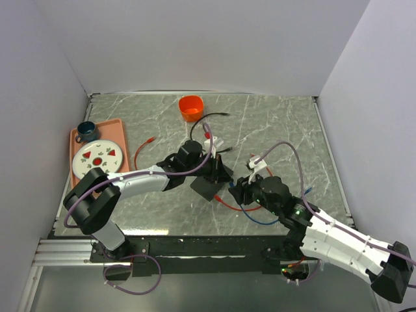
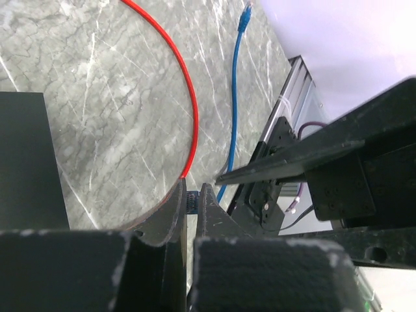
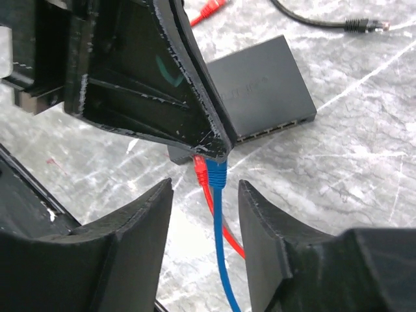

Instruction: Insert the plug into the switch port

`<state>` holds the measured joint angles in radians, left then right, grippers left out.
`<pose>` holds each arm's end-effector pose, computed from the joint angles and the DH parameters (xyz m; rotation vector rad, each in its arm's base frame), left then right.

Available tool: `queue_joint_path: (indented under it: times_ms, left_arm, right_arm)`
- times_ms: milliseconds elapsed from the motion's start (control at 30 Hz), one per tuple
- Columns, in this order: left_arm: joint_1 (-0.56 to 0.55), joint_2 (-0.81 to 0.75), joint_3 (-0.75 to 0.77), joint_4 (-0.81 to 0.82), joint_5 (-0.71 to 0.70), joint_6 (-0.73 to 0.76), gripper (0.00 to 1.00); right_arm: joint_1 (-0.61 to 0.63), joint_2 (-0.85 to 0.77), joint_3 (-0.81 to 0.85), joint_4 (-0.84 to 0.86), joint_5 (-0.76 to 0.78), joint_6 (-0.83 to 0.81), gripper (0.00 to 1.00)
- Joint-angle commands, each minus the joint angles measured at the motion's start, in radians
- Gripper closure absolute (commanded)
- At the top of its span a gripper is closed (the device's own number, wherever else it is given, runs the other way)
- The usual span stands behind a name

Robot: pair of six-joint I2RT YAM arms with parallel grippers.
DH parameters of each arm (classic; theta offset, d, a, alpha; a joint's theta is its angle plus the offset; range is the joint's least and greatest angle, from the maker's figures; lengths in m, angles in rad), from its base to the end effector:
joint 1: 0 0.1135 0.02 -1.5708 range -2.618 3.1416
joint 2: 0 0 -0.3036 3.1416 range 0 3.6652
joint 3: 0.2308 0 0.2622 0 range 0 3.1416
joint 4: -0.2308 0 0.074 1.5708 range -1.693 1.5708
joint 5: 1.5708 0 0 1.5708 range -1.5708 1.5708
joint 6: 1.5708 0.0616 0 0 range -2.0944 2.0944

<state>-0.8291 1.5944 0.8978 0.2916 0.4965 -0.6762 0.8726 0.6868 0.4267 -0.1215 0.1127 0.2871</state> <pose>0.2345 -0.2994 0.2488 0.5357 2.1697 -1.4013 0.1164 0.1279 0.2480 -0.5056 1.9426 0.6486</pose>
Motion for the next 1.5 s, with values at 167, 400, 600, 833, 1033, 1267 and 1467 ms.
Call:
queue_joint_path:
  times_ms: [167,400,600,833,1033,1267,1467]
  left_arm:
    - [-0.002,-0.051,-0.007,0.089,-0.009,-0.065,0.99]
    - [-0.002,-0.060,0.003,0.072,0.011,-0.053,0.99]
    - [-0.002,-0.060,0.007,0.066,0.023,-0.048,0.99]
    - [-0.002,-0.065,0.010,0.063,0.031,-0.046,0.99]
    - [-0.002,-0.065,0.012,0.064,0.040,-0.046,0.99]
    - [-0.002,-0.068,0.013,0.066,0.056,-0.048,0.99]
    - [0.007,-0.068,0.024,0.009,0.001,-0.019,0.32]
  right_arm:
    - [0.000,-0.032,-0.032,0.094,-0.008,0.021,0.58]
    - [0.000,-0.015,-0.043,0.112,0.021,0.030,0.60]
    - [0.000,-0.009,-0.037,0.097,0.050,0.024,0.66]
    - [-0.001,-0.004,-0.040,0.092,0.074,0.029,0.45]
    - [-0.004,0.011,-0.048,0.114,0.048,0.026,0.58]
    - [-0.006,0.039,-0.054,0.148,0.016,0.024,1.00]
    - [-0.010,0.022,-0.055,0.103,0.056,0.024,1.00]
